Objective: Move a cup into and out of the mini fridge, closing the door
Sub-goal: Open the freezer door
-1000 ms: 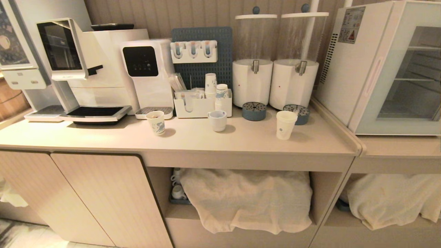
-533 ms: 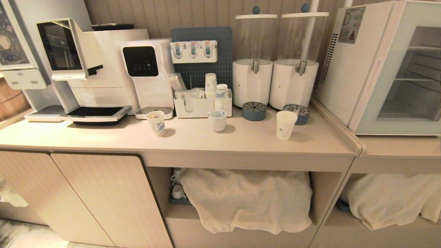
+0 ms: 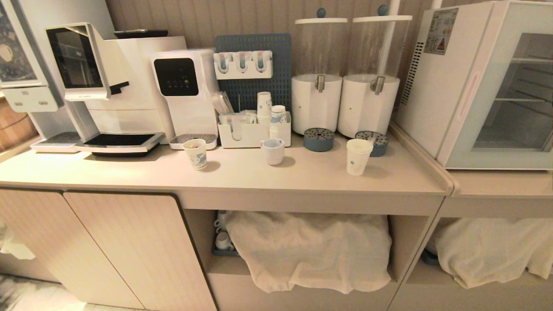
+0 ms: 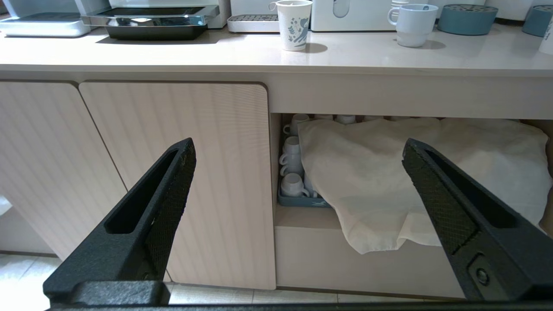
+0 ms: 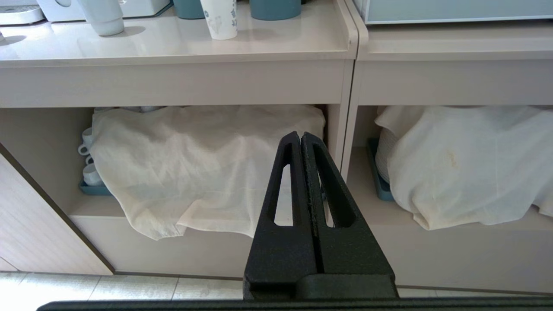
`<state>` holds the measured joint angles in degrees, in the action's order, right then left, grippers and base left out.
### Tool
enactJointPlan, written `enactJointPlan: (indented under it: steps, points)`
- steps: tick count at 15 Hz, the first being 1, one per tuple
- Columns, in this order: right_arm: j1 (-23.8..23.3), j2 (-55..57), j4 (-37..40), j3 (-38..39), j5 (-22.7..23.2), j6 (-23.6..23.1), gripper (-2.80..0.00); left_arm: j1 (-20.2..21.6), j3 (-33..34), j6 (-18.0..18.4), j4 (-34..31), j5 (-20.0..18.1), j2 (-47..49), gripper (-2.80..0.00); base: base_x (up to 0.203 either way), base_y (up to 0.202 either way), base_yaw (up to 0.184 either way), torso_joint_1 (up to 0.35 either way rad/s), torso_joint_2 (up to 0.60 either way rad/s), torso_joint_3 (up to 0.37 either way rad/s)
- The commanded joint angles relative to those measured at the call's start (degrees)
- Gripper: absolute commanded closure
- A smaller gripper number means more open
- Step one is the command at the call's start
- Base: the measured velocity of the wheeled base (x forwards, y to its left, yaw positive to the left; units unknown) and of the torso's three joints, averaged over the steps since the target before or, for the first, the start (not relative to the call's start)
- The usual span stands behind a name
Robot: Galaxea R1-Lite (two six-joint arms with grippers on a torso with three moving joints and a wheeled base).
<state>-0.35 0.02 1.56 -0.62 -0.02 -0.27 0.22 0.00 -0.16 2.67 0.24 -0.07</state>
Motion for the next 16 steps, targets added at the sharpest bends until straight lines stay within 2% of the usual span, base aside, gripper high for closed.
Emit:
enactJointPlan:
  steps: [1,16]
  points:
    - [0.0,-0.02,0.02,0.01,0.02,0.0,0.0,0.04,1.05,0.07,0.05,0.02,0.07,-2.8,0.0,0.0,0.0,0.0,0.0,0.0]
    - [0.0,-0.02,0.02,0.01,0.02,0.0,0.0,0.04,1.05,-0.02,-0.03,0.02,0.07,-2.8,0.0,0.0,0.0,0.0,0.0,0.0]
